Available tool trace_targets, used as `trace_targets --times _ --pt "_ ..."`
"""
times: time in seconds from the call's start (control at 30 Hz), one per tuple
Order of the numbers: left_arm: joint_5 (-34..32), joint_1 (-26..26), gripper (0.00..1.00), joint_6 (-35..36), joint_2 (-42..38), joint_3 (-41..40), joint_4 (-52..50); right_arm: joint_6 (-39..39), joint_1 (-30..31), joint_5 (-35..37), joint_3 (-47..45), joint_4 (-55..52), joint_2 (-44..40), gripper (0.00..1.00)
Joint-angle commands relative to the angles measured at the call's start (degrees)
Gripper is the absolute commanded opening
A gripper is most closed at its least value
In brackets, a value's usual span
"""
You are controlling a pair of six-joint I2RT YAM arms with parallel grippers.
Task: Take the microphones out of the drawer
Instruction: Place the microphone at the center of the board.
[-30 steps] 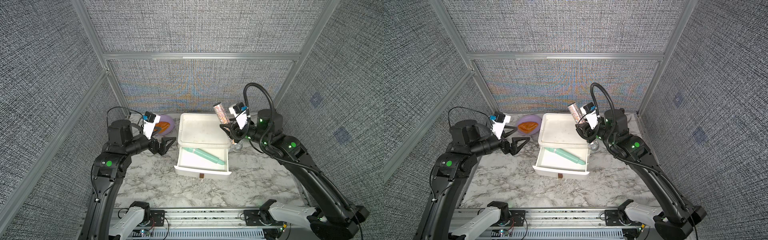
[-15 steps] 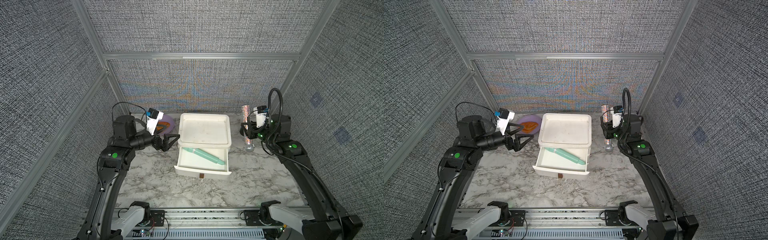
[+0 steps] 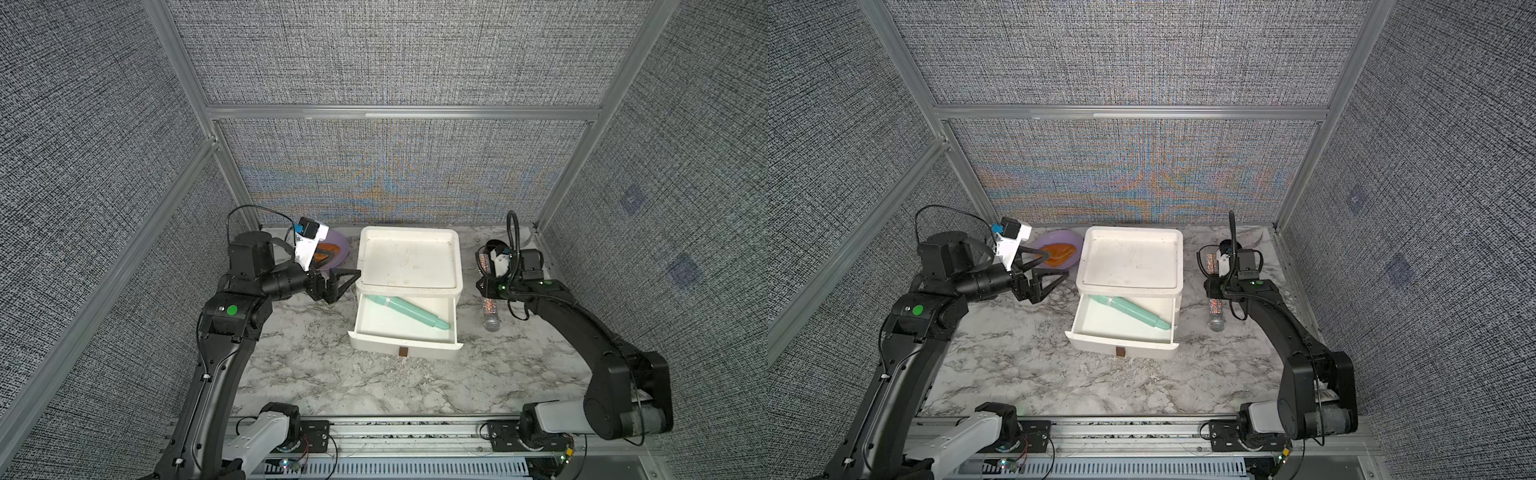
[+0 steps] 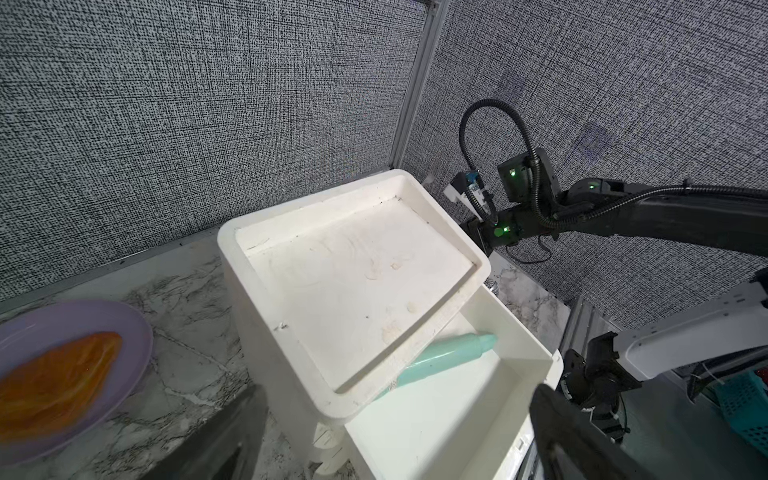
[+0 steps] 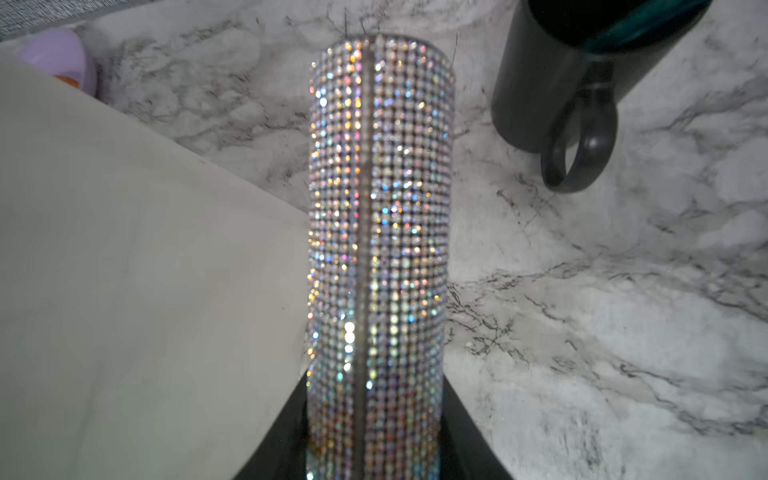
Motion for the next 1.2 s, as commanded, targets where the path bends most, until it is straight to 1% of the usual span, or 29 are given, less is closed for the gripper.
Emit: trace_targets --times 0.0,0.23,0.4,0.47,0.67,0.83,0.87,0.97,1.0,1.17 --pt "-1.01 0.06 1.0 0.75 -0.42 -0.98 2.32 2.81 0.49 0.91 -2.73 8.08 0.61 0.0" --pt "-1.44 -0.04 1.0 0.93 -1.26 -2.76 2.89 5.75 2.59 3.35 -6.53 13.12 4.05 0.0" --pt "-1.34 -0.03 1.0 0.68 -2.18 -3.96 3.86 6.39 4.29 5.52 -7.68 14.58 5.74 0.0" --pt "-1.41 0.0 1.0 0.67 -2.4 -4.29 4.03 6.65 4.38 5.98 -9.87 15.02 6.45 0.0" --pt "-1.36 -0.05 1.0 0.85 -2.61 -4.97 3.95 6.65 4.48 5.66 -10.39 15.58 10.0 0.0" --pt "-1.37 -0.02 1.0 0.91 -3.33 -5.36 4.18 6.74 4.79 6.66 -9.06 14.45 11.13 0.0" --pt "-1.43 -0.02 1.0 0.84 -3.53 -5.5 4.3 6.72 4.93 6.92 -8.72 14.18 11.38 0.02" --pt "-1.7 -0.03 1.0 0.93 -3.91 -5.81 4.27 6.57 5.33 8.25 -8.55 13.3 12.2 0.13" --pt "-1.95 -0.03 1.0 1.05 -4.01 -5.9 4.26 6.4 5.29 8.35 -6.67 13.09 12.5 0.13" --pt "-2.2 -0.03 1.0 1.38 -4.48 -6.16 3.97 5.59 6.14 9.31 -4.54 10.53 13.96 0.14"
